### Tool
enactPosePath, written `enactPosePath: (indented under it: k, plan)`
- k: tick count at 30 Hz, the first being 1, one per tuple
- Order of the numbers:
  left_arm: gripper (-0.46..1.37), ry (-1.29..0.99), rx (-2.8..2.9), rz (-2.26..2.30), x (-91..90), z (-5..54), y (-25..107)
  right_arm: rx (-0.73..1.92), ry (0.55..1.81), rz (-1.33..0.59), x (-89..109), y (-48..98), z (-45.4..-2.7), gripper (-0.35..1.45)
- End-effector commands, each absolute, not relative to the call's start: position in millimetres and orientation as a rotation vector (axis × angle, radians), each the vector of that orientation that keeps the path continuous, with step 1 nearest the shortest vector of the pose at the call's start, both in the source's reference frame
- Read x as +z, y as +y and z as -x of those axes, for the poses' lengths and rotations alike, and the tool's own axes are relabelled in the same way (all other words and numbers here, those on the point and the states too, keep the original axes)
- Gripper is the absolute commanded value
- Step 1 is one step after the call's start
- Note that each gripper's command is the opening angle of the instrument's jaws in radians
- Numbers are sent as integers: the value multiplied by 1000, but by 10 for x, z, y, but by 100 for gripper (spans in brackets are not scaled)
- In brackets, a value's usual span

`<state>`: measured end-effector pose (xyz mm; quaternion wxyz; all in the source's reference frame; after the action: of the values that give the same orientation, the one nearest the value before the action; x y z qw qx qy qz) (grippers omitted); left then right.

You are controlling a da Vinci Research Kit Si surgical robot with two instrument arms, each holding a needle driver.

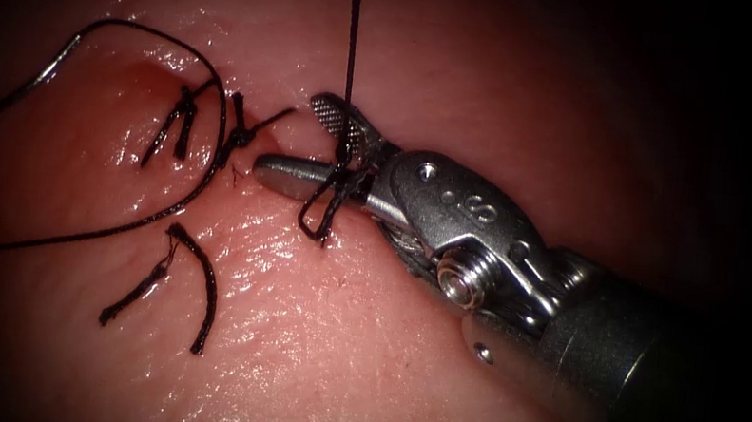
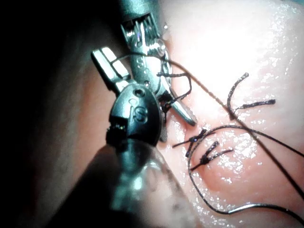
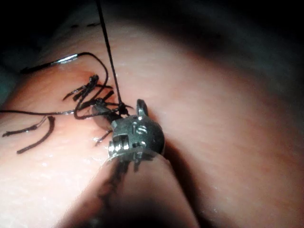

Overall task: Wound Closure
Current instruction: Cut the suture with the right gripper

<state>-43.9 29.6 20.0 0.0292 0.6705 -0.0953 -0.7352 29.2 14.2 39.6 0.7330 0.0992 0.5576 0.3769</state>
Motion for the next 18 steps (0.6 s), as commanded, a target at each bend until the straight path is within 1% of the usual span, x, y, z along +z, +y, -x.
enactPosePath:
  k: [1,12,18]
  plan:
    - [-35,-294,-2268,-2068,199,439,296,822,1230,-223,395,142,-292,132]
    - [-35,-286,-2261,-2072,198,436,297,811,1233,-228,385,142,-286,137]
    - [-35,-286,-2263,-2072,197,434,298,805,1236,-236,380,137,-279,144]
